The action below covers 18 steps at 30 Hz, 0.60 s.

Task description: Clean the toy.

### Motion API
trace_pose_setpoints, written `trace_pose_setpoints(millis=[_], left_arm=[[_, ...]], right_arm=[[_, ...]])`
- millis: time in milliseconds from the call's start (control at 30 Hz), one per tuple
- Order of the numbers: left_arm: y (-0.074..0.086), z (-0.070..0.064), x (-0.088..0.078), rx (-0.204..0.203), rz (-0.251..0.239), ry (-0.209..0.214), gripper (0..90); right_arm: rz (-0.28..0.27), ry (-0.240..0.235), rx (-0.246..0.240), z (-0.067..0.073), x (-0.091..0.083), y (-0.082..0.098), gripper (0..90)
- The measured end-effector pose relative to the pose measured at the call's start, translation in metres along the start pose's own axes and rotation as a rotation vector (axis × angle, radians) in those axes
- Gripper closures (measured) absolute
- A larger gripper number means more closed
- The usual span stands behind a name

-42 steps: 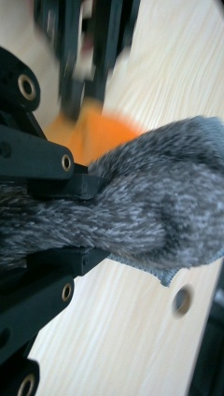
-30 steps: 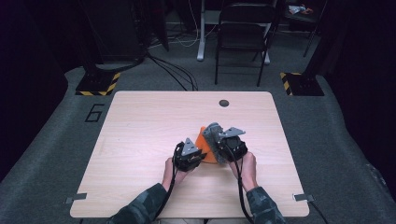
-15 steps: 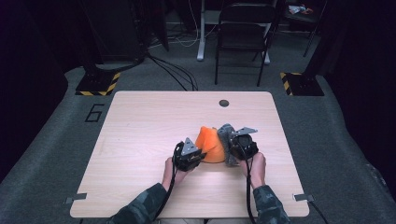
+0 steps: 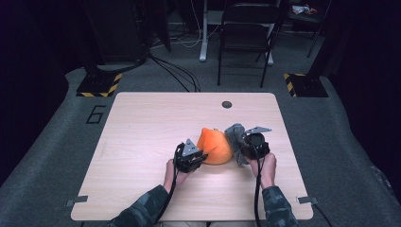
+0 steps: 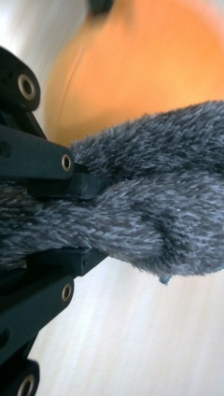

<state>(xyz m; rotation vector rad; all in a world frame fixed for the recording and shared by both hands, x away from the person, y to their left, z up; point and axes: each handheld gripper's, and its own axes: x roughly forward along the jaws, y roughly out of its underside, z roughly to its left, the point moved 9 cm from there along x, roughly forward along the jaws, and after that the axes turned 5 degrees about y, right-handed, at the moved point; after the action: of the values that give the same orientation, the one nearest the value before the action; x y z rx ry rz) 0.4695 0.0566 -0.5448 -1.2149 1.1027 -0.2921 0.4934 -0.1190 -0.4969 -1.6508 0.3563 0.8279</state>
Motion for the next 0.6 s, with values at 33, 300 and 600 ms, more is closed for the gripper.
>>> trace_pose_setpoints(millis=[33,300,600], left_arm=[[0.0,0.0,0.0,-0.001,0.001,0.0,76.3],[-0.003,-0.002,-0.001,0.013,-0.009,-0.025,60.3],[-0.002,-0.014,0.005,0.093,0.021,-0.104,35.1]], right_arm=[[-0.017,-0.018,0.0,0.004,-0.005,-0.005,71.5],[0.027,-0.056,-0.033,0.03,0.011,0.005,71.7],[0.006,-0.044,-0.028,0.026,0.012,0.004,71.2]])
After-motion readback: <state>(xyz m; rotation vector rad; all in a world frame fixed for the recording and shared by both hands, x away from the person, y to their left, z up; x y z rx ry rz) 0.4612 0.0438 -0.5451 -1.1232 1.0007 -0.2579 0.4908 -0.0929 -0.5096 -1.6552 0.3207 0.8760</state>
